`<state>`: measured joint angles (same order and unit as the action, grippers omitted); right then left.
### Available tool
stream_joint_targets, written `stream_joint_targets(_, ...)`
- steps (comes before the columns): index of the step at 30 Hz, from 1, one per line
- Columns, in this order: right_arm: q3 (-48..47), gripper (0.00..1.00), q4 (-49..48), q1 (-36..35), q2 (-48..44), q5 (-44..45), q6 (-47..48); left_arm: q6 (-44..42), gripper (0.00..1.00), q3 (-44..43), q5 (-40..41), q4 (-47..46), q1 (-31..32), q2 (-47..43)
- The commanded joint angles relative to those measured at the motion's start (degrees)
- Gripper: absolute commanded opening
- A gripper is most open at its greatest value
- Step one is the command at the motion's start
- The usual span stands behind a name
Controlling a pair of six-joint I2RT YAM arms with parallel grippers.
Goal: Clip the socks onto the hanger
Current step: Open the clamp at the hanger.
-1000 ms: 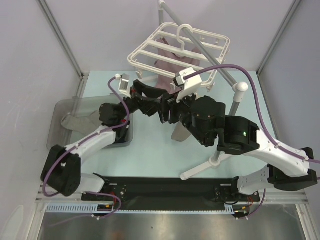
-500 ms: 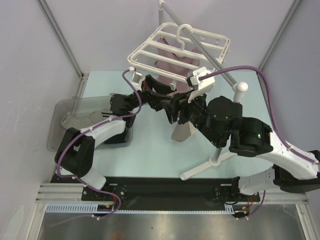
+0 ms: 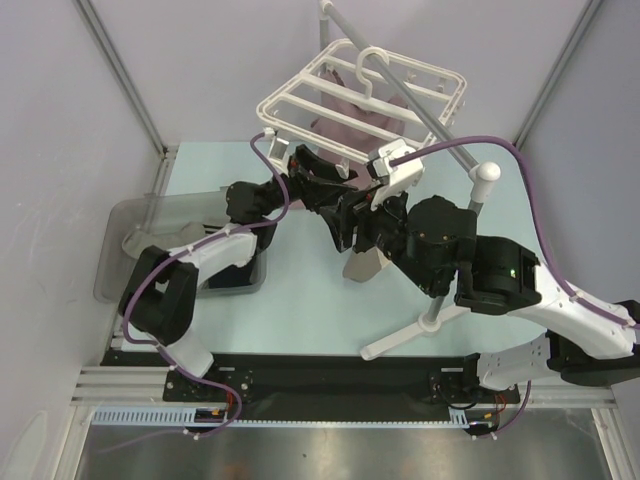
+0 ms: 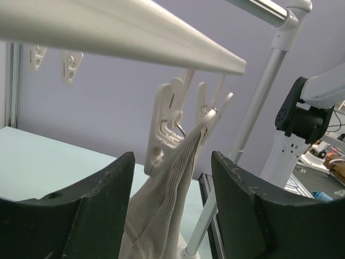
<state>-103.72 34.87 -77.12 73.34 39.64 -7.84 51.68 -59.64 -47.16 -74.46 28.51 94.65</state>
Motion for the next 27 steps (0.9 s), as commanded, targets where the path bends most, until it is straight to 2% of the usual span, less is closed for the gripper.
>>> stream_joint_targets(1, 0.6, 0.6, -0.6, 0.0, -0.5, 1.2, 1.1, 1.0, 0.63, -1.5, -0.5, -18.1, 0.4, -0.4)
stream_joint_targets(6, 1.8, 0.6, -1.3, 0.1, -0.7, 1.4, 1.1, 0.7, 0.54, 1.0, 1.6, -19.2, 0.4, -2.4)
stream_joint_targets(17, 3.5, 0.6, -1.9, 0.3, -0.7, 1.8, 0.4, -4.6, 0.47, 10.2, 8.7, -16.3, 0.4, -12.0)
stream_joint_targets(20, 3.4, 0.6, -1.7, 0.4, -0.7, 1.3, -0.2, -6.4, 0.52, 10.3, 9.8, -12.6, 0.4, -13.3)
stream_joint_targets(24, 3.5, 0.6, -2.0, 0.4, -1.4, 0.8, -0.3, -8.4, 0.67, 12.0, 11.7, -11.0, 0.4, -15.4)
stream_joint_targets(27, 3.7, 0.6, -2.1, 0.4, -1.8, 0.8, -0.4, -9.0, 0.68, 10.5, 11.1, -8.7, 0.4, -14.7)
